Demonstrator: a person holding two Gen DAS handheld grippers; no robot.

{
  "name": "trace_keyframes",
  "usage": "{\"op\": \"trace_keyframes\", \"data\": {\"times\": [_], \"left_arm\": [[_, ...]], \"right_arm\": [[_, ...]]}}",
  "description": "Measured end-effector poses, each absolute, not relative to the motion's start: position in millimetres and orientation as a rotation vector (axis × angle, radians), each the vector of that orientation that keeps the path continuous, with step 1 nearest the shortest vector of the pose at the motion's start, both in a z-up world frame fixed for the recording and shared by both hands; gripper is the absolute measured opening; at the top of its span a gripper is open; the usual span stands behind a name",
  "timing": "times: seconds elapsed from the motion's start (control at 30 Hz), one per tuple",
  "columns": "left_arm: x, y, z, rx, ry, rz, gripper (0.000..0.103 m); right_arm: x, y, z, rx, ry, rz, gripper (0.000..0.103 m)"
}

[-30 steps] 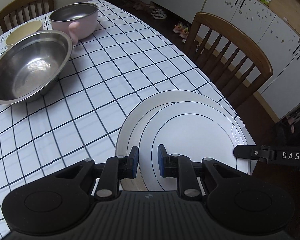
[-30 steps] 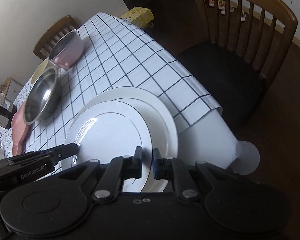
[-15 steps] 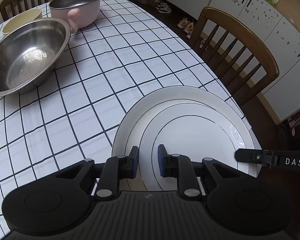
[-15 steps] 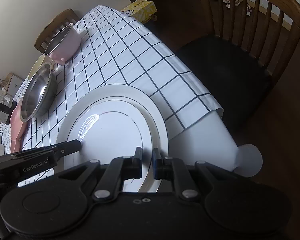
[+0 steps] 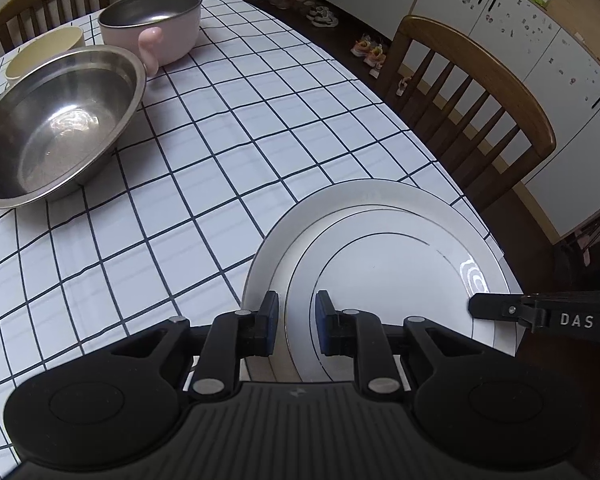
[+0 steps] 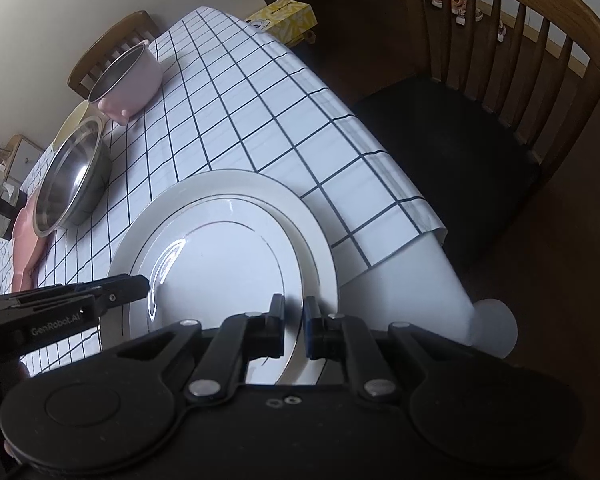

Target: Organize plates and bowls

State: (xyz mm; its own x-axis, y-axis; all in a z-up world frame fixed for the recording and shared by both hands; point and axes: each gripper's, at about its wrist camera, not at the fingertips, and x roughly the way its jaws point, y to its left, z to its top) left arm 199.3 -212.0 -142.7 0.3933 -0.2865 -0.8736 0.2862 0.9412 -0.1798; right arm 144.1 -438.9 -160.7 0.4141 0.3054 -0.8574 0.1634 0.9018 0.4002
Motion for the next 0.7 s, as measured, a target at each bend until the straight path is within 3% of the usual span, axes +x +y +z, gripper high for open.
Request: {"op": "trace_keyframes", "data": {"times": [0.2,0.27,0.7], "left_arm": [[189,-203,-131,-0.014,1.080,-0.364,0.019],[185,-201,-126,-0.015,1.064,-0.367,0.019],[151,-171,-82,-0.026,0.940,-0.361,0.019]], "right_arm": [[147,-431,-163,0.430,1.154,0.093,0.010],[146,-428,-160,0.403,1.150,0.094,0.019],[125,-387,-100,0.291,1.000,0.170,0.036]]}}
